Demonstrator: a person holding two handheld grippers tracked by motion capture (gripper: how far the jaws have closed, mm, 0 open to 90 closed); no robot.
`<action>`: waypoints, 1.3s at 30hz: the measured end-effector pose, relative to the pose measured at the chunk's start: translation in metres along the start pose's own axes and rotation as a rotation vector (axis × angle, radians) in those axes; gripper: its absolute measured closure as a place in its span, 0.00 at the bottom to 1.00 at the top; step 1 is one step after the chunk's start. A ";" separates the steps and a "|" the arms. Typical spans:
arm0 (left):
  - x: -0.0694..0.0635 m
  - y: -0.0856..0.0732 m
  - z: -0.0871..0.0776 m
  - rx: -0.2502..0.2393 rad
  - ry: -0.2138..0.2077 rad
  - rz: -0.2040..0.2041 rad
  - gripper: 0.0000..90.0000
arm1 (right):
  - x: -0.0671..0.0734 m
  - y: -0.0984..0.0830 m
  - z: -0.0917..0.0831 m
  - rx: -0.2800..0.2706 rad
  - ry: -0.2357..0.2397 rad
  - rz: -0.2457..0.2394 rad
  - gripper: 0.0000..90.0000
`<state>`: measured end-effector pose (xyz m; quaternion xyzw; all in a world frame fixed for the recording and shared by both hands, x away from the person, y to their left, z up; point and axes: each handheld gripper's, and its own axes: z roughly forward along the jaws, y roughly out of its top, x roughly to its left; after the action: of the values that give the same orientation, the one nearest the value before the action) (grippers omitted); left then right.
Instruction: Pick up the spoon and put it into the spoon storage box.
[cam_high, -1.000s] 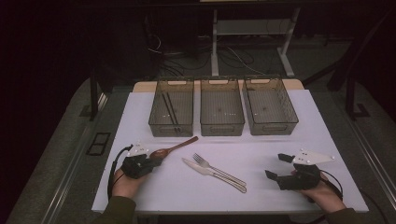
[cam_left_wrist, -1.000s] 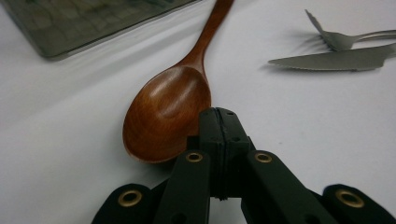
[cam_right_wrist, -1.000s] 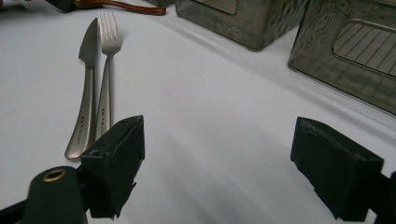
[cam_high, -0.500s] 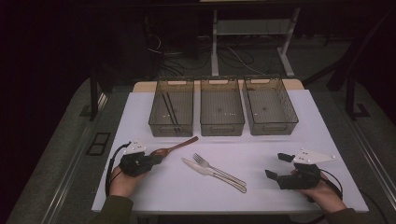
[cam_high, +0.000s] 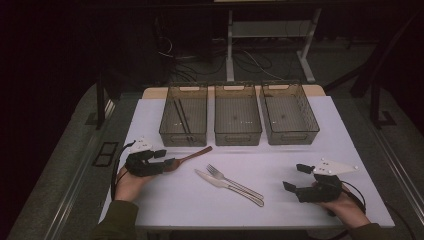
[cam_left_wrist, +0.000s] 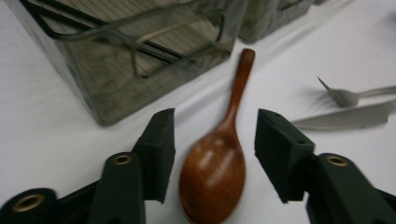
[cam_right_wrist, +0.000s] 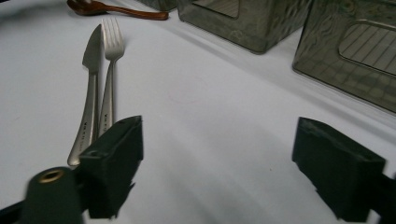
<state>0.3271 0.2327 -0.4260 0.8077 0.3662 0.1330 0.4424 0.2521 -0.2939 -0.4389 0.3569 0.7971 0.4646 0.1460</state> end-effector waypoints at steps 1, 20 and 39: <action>0.002 0.001 0.001 -0.002 0.002 0.000 0.49 | 0.000 0.000 0.001 0.007 0.008 0.003 0.14; 0.021 0.003 0.020 0.055 -0.011 -0.013 0.23 | 0.000 0.002 0.008 0.031 0.002 -0.016 0.10; 0.013 -0.006 0.027 0.175 -0.034 0.037 0.33 | 0.002 0.001 0.007 0.044 0.009 -0.041 0.10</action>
<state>0.3476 0.2271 -0.4477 0.8521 0.3541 0.0949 0.3737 0.2554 -0.2876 -0.4420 0.3417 0.8150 0.4453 0.1440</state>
